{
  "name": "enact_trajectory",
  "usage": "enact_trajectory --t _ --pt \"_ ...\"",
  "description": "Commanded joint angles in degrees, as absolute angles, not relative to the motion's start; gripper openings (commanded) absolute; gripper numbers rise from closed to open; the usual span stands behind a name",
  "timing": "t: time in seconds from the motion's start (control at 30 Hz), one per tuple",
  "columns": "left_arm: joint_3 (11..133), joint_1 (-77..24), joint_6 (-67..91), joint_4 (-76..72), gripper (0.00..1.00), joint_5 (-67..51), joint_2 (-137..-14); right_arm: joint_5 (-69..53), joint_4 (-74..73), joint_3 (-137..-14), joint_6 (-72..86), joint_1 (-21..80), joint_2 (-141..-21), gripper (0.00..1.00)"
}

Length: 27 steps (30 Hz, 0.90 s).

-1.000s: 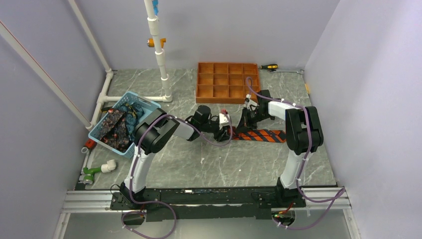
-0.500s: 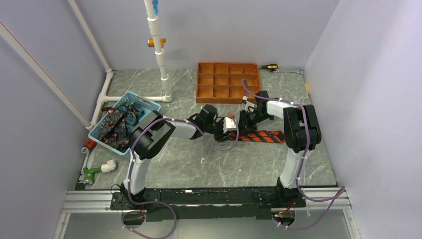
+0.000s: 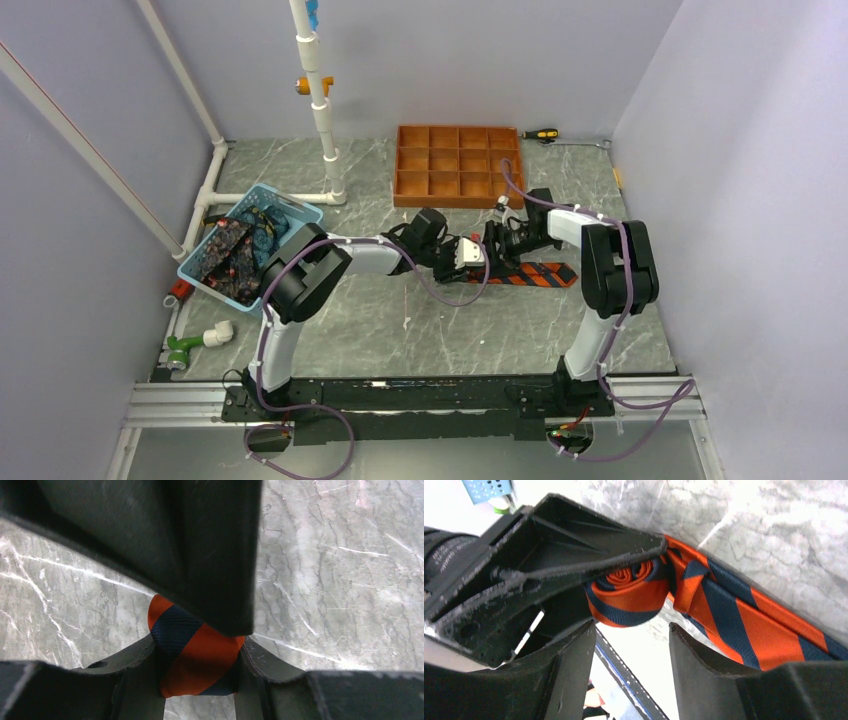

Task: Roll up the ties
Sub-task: Roll the tie at the center of the board.

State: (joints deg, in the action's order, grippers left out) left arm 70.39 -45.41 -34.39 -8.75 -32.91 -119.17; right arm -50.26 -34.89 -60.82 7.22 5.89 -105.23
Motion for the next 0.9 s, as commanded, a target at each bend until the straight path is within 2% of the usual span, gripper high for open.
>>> enact_trajectory --t 0.0,0.13,0.2,0.47,0.63,0.87 --pt "65.6 -45.9 -38.8 8.0 0.0 -23.3 -125.0 -53.1 -26.0 -60.2 13.9 6.5 -106.8 0.55" --pt "65.3 -46.1 -39.8 8.1 0.0 -23.5 -124.9 -52.1 -23.1 -59.9 16.0 6.5 -107.7 0.45" --pt "65.7 -46.2 -40.0 8.5 0.0 -23.5 -125.2 -51.8 -22.8 -59.9 16.3 6.5 -107.8 0.44" --pt "66.2 -46.2 -39.9 8.9 0.0 -24.6 -125.3 -51.2 -19.4 -59.5 18.7 6.0 -105.1 0.59" --pt "65.9 -46.1 -39.9 9.1 0.0 -25.6 -125.3 -51.7 -17.4 -58.6 20.1 6.2 -105.9 0.52" --pt "65.8 -46.2 -39.9 9.3 0.0 -26.9 -125.1 -51.0 -14.4 -58.6 21.4 6.0 -105.1 0.55"
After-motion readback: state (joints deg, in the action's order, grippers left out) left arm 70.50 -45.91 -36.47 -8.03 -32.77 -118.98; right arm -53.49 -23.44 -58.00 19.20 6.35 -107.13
